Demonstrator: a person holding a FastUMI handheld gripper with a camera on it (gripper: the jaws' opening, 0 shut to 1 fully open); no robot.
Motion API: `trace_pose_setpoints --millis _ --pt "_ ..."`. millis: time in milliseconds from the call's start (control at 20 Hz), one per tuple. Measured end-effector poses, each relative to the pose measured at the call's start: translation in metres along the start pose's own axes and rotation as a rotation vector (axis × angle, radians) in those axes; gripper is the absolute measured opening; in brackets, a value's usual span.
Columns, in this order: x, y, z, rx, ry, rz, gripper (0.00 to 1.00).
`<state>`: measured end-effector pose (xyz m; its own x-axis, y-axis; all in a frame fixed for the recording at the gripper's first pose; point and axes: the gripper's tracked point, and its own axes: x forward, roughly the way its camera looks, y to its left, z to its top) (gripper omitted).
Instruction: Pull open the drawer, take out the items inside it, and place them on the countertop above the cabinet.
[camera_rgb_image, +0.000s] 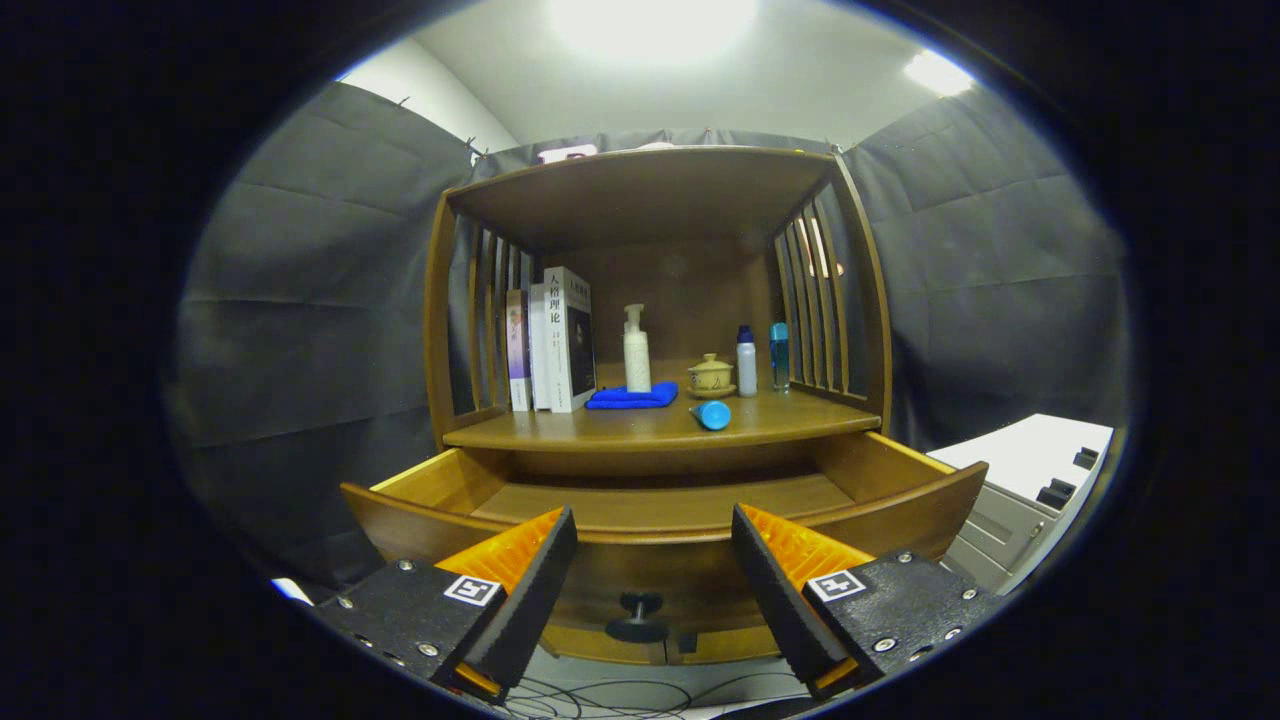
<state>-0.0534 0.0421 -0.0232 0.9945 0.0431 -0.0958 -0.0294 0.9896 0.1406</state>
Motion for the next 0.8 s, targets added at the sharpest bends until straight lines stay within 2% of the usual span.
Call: trace_pose_setpoints --millis 500,800 --pt "0.018 0.006 -0.059 0.009 0.125 -0.013 0.96" --pt "0.027 0.003 -0.058 -0.027 0.076 -0.043 0.92"
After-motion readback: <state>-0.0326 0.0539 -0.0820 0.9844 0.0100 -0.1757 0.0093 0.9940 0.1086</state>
